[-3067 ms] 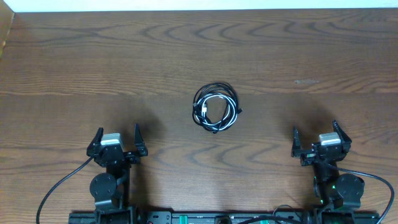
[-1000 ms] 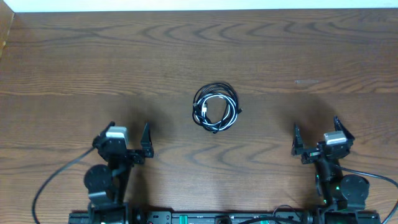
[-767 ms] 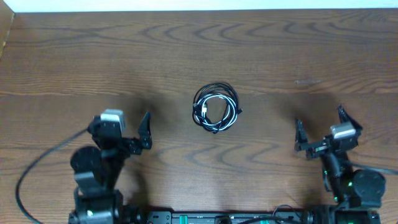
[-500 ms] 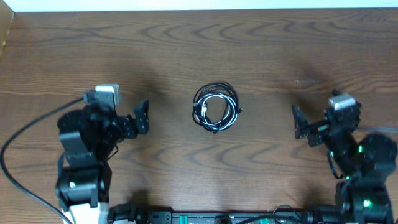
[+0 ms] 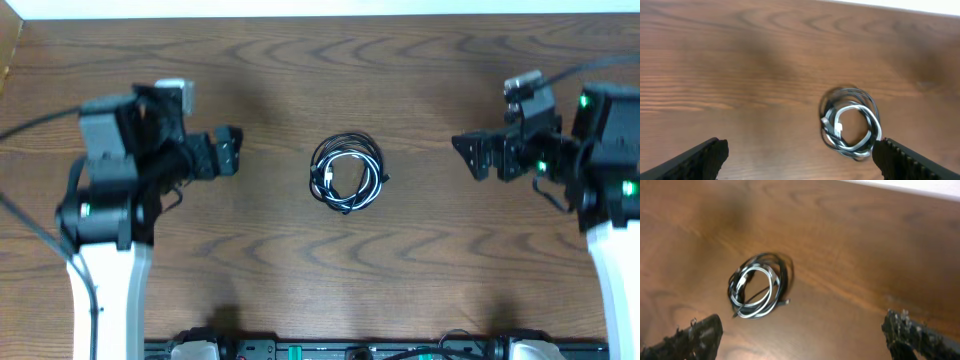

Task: Untangle cables
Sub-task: 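Move the left gripper forward and grasp the cable bundle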

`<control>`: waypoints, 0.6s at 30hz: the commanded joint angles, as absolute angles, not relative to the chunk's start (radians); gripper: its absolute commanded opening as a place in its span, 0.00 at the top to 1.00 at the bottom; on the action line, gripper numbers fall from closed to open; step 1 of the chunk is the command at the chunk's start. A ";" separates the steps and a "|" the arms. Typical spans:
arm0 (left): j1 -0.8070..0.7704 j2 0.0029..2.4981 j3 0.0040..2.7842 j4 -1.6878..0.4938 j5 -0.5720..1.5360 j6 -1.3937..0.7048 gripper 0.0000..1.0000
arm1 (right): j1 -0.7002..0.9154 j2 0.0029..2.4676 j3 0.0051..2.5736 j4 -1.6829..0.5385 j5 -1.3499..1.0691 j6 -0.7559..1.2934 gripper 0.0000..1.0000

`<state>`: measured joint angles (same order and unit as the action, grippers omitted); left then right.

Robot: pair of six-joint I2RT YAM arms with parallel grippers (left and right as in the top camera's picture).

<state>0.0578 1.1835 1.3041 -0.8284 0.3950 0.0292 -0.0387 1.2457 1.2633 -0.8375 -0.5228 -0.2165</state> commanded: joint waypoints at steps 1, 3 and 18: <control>-0.011 1.287 1.398 -0.857 0.447 0.031 0.02 | -0.032 1.340 1.347 -0.852 -0.558 -0.241 0.01; -0.041 1.322 1.398 -0.821 0.545 0.028 0.02 | -0.032 1.370 1.347 -0.828 -0.565 -0.240 0.01; -0.252 1.584 1.398 -0.768 0.462 -0.027 0.14 | -0.031 1.526 1.346 -0.796 -0.728 -0.241 0.03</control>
